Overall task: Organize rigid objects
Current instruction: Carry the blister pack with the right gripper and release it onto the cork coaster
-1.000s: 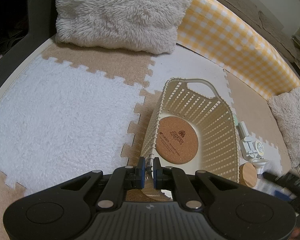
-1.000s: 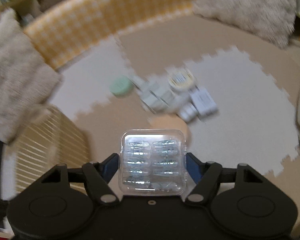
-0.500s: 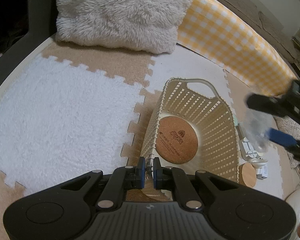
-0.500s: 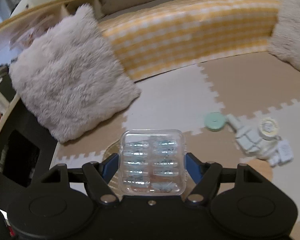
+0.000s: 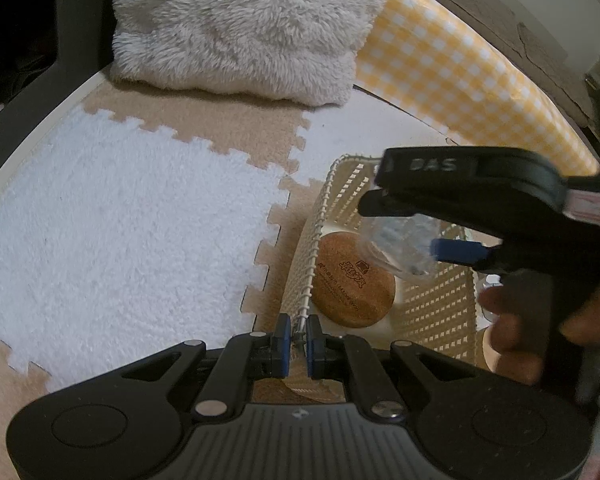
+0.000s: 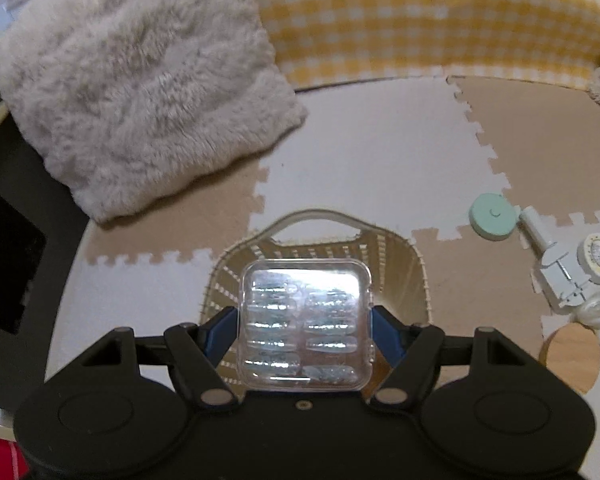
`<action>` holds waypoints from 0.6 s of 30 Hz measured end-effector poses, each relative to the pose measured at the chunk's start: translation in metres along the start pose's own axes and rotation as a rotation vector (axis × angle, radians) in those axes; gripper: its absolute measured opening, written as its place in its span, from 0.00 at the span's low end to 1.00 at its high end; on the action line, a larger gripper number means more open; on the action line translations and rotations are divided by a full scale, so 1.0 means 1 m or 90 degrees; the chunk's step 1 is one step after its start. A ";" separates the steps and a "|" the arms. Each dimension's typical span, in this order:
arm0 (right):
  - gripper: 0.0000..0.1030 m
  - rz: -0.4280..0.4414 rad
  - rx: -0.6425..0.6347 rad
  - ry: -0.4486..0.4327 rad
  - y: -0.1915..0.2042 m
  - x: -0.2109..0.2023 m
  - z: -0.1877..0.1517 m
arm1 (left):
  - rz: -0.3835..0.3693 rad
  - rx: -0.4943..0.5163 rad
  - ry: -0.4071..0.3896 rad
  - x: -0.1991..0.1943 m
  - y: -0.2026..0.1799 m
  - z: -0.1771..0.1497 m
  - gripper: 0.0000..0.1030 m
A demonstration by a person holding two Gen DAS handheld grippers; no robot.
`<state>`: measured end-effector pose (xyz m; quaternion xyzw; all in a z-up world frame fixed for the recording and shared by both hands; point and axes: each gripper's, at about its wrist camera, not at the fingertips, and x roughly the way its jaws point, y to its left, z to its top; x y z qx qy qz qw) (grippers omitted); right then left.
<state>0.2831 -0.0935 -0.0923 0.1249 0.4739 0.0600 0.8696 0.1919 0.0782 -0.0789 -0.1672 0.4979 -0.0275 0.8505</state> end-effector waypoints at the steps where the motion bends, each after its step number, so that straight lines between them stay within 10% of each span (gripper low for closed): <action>1: 0.71 -0.003 -0.001 0.003 0.000 0.004 0.000 | 0.000 -0.001 0.000 0.000 0.000 0.000 0.07; 18: 0.77 -0.031 -0.042 0.002 0.016 0.030 0.000 | -0.008 -0.007 0.005 0.000 0.002 0.001 0.07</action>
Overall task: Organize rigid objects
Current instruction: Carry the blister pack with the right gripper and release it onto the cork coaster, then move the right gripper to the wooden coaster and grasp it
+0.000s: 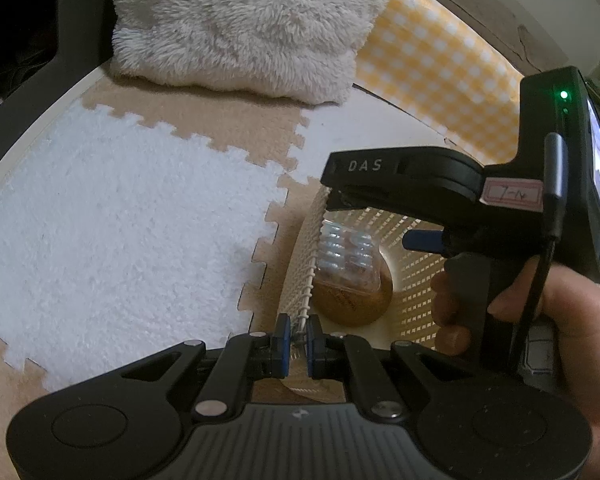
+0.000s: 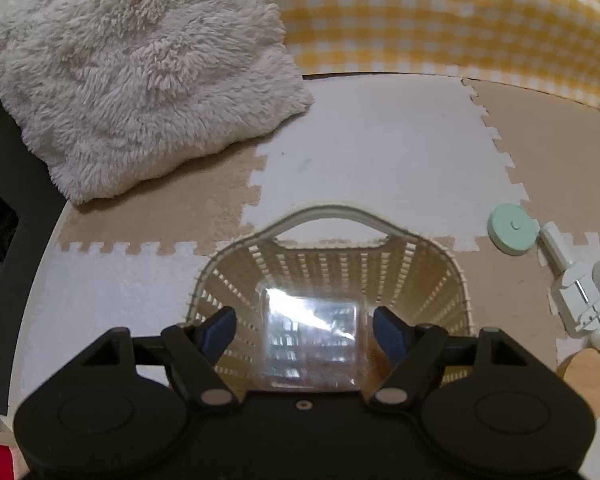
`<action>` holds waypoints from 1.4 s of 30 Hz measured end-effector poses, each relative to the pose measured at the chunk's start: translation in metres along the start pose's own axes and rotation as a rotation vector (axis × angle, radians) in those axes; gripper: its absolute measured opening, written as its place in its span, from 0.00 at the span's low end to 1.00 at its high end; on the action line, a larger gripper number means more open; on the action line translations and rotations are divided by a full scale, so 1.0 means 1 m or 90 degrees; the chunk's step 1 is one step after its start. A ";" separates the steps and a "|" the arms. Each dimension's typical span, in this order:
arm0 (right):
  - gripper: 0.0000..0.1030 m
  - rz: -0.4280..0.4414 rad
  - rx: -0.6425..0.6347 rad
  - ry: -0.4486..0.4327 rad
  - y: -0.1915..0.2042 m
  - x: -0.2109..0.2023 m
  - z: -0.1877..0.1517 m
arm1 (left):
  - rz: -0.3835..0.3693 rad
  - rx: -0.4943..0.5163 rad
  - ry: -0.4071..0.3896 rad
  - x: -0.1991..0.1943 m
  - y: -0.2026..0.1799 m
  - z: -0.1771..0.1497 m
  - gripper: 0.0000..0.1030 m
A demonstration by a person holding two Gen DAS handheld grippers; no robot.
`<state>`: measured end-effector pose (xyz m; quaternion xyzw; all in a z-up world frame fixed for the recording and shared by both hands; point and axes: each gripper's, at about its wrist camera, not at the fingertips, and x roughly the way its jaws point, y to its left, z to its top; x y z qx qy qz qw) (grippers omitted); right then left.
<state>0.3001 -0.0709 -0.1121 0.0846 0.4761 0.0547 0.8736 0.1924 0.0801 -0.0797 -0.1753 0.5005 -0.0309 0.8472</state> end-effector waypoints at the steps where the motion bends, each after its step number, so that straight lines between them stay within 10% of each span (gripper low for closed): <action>1: 0.77 0.002 0.000 0.000 0.001 0.000 0.000 | 0.000 0.000 0.000 0.000 0.000 0.000 0.07; 16: 0.77 0.007 -0.001 0.004 -0.011 -0.029 -0.005 | 0.000 -0.003 0.001 0.000 0.001 0.000 0.07; 42: 0.89 -0.007 -0.018 -0.115 -0.081 -0.192 -0.006 | 0.033 -0.027 0.025 0.008 -0.001 0.006 0.08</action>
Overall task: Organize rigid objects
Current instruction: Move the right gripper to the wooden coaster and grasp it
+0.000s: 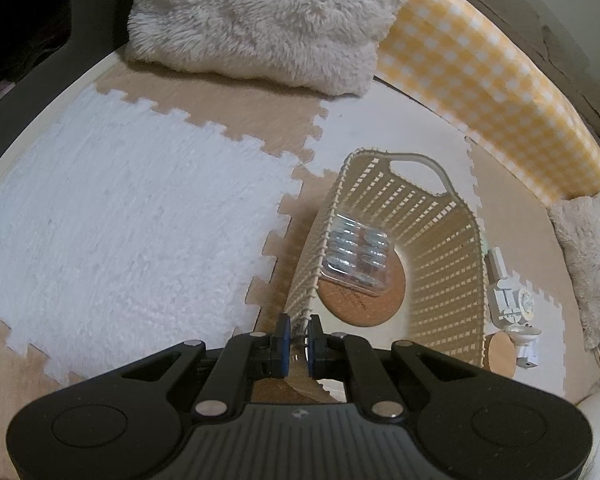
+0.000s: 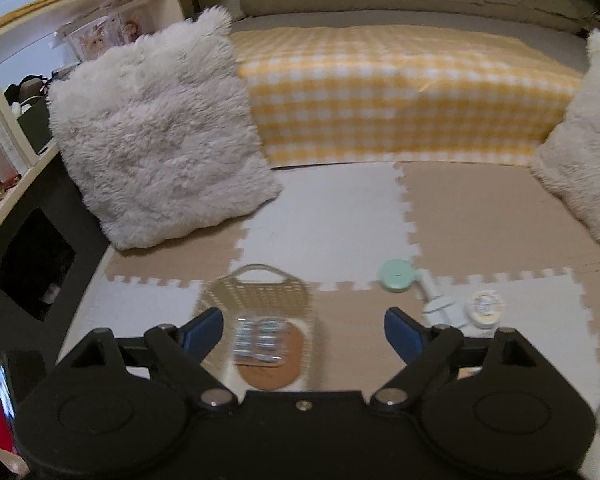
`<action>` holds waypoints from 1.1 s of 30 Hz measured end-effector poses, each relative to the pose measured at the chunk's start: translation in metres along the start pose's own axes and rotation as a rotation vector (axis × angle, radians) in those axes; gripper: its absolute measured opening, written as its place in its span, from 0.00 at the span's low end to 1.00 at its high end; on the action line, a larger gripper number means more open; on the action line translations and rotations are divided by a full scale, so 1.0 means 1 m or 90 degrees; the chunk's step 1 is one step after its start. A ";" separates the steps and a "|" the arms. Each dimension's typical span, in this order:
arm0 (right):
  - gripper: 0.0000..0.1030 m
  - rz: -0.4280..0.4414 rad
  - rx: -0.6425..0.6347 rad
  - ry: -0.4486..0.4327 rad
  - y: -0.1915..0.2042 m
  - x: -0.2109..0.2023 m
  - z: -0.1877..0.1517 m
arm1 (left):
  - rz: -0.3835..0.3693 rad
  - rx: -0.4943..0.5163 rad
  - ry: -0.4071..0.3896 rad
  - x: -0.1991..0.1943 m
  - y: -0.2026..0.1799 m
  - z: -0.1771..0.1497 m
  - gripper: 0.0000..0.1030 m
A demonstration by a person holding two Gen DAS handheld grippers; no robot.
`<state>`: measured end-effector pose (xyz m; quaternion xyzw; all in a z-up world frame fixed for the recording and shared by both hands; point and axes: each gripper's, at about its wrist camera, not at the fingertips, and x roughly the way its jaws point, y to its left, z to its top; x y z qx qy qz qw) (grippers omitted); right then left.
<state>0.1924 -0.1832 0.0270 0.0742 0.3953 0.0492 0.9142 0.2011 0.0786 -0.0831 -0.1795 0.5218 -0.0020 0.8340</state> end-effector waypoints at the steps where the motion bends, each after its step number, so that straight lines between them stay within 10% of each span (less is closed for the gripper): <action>1: 0.91 -0.009 0.001 -0.002 -0.007 -0.003 -0.001 | 0.002 0.001 0.001 0.000 -0.001 0.000 0.08; 19: 1.00 -0.089 0.182 0.132 -0.135 0.090 -0.036 | 0.022 0.010 0.001 0.001 -0.004 0.003 0.08; 33: 0.95 -0.099 0.239 0.222 -0.149 0.143 -0.056 | 0.016 0.009 -0.011 0.007 0.000 0.013 0.09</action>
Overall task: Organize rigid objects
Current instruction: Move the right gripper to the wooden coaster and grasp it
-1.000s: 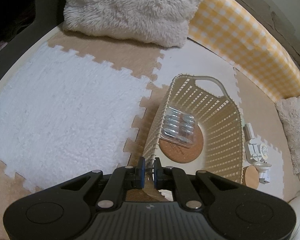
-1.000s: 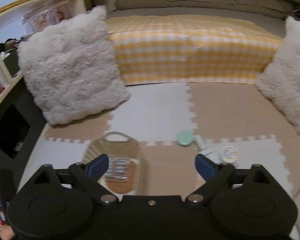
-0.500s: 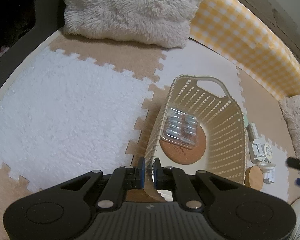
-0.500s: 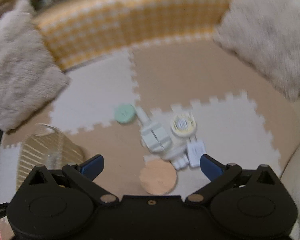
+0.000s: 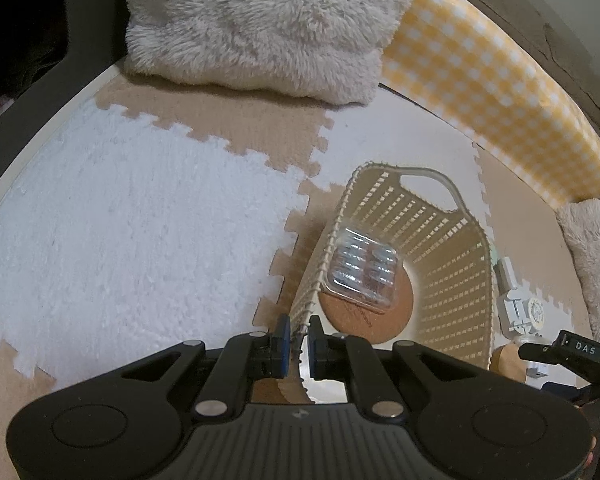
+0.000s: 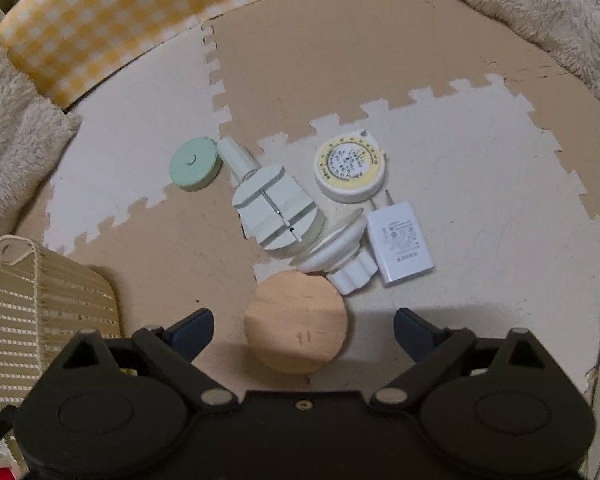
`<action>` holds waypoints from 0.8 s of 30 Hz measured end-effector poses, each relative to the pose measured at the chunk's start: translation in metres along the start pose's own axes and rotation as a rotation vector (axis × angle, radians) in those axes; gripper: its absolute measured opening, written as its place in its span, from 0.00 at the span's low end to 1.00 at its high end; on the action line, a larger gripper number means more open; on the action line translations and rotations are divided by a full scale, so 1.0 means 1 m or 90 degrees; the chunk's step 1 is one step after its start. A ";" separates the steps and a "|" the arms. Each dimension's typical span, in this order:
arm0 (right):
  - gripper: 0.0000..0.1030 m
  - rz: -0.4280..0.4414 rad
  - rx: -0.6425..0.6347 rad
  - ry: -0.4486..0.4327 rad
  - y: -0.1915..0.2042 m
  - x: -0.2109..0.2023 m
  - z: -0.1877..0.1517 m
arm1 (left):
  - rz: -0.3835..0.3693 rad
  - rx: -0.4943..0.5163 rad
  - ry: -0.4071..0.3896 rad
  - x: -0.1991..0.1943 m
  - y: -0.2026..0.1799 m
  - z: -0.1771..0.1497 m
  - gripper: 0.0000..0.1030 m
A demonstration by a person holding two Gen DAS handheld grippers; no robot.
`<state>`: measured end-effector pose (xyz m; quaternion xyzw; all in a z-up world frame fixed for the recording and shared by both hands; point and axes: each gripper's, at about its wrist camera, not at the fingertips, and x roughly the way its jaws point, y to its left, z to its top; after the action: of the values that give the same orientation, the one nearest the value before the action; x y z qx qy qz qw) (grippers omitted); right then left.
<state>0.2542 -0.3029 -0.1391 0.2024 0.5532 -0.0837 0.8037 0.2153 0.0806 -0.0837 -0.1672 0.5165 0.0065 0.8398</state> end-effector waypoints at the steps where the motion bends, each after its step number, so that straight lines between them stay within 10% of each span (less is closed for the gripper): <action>1: 0.95 0.001 0.001 0.001 0.001 0.002 0.000 | -0.001 0.001 -0.001 0.000 0.000 0.001 0.10; 14: 0.90 -0.017 -0.034 0.024 0.015 0.026 -0.001 | 0.019 0.034 -0.029 0.003 -0.004 0.010 0.22; 24: 0.82 -0.055 -0.056 0.019 0.019 0.034 0.001 | 0.023 0.100 -0.026 0.002 -0.015 0.008 0.06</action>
<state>0.2745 -0.2831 -0.1655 0.1441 0.5768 -0.0911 0.7989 0.2255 0.0682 -0.0779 -0.0912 0.5008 -0.0159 0.8606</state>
